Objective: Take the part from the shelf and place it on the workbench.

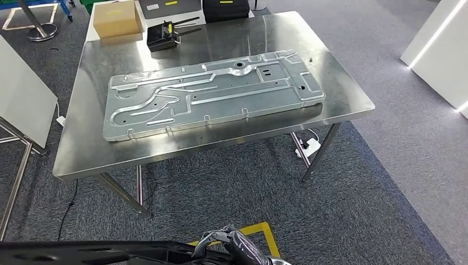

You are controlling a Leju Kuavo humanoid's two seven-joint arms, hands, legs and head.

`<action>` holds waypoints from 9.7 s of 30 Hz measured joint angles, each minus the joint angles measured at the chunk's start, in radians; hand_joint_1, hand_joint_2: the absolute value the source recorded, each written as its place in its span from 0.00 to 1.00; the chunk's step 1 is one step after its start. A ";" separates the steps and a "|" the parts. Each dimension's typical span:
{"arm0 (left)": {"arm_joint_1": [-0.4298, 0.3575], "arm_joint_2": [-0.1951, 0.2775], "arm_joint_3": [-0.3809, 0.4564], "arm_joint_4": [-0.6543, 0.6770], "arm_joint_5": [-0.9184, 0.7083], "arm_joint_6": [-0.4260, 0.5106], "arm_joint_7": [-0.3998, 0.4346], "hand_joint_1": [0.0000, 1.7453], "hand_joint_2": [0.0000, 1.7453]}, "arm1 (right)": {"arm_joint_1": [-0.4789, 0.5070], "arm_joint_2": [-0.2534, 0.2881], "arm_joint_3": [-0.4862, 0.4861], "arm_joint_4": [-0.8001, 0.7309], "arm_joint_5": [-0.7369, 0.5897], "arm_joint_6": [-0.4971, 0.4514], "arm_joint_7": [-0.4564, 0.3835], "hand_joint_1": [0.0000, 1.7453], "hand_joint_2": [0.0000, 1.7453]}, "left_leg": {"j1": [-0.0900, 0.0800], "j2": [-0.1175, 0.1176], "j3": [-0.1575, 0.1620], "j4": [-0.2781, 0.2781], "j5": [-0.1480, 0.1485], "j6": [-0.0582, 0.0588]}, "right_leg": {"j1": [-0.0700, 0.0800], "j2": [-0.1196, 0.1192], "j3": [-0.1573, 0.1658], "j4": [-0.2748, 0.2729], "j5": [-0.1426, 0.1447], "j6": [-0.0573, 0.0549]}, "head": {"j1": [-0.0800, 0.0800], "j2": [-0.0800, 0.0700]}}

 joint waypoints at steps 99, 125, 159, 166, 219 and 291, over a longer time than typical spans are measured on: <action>-0.003 0.004 -0.048 0.000 0.021 -0.003 0.011 0.00 1.00 | 0.007 -0.026 -0.008 -0.019 0.032 -0.004 0.028 1.00 1.00 | -0.007 -0.006 0.045 -0.086 0.021 0.049 | 0.011 0.035 -0.004 0.050 -0.048 0.019 | 0.001 0.000; -0.002 0.002 -0.049 0.000 0.026 -0.001 0.009 0.00 1.00 | 0.020 -0.033 -0.008 -0.025 0.037 -0.005 0.025 1.00 1.00 | -0.017 -0.006 0.024 -0.067 0.032 0.032 | 0.015 0.039 0.030 0.001 -0.036 -0.008 | 0.001 0.000; -0.003 -0.002 -0.057 0.003 0.032 0.000 0.006 0.00 1.00 | 0.027 -0.041 -0.015 -0.031 0.031 -0.007 0.042 1.00 1.00 | -0.019 -0.006 0.048 -0.090 0.025 0.051 | 0.012 0.038 0.043 0.005 -0.055 0.004 | 0.001 0.000; -0.004 -0.004 -0.070 0.003 0.035 0.001 0.005 0.00 1.00 | 0.022 -0.039 -0.041 -0.020 0.014 -0.055 0.097 1.00 1.00 | -0.009 -0.006 0.081 -0.107 0.010 0.062 | -0.006 0.038 -0.128 0.256 -0.102 0.031 | 0.001 0.000; -0.035 -0.014 -0.249 0.003 -0.001 -0.058 -0.002 0.00 1.00 | -0.594 0.025 0.450 0.815 1.465 -0.939 1.222 1.00 1.00 | -0.015 -0.007 -0.006 -0.010 0.018 0.030 | 0.008 0.034 -0.046 0.018 0.021 -0.016 | 0.001 0.000; -0.040 -0.036 -0.323 0.003 0.035 -0.055 0.043 0.00 0.00 | -0.710 -0.036 0.376 1.025 1.465 -0.954 1.224 0.00 0.00 | -0.017 0.008 0.003 -0.107 0.081 0.069 | 0.002 0.038 -0.135 0.278 -0.139 0.031 | 0.003 0.000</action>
